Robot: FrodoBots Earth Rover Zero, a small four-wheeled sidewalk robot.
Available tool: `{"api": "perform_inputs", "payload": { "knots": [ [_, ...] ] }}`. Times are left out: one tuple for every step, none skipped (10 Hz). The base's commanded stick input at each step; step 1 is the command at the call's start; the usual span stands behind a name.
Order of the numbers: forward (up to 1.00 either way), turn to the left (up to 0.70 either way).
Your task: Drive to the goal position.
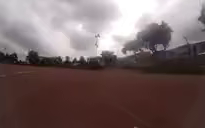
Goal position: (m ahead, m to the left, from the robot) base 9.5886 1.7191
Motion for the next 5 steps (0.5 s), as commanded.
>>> {"api": "perform_inputs", "payload": {
  "knots": [
    [1.0,0.0],
    [1.0,0.0],
    [1.0,0.0],
    [1.0,0.0],
    [1.0,0.0]
  ]
}}
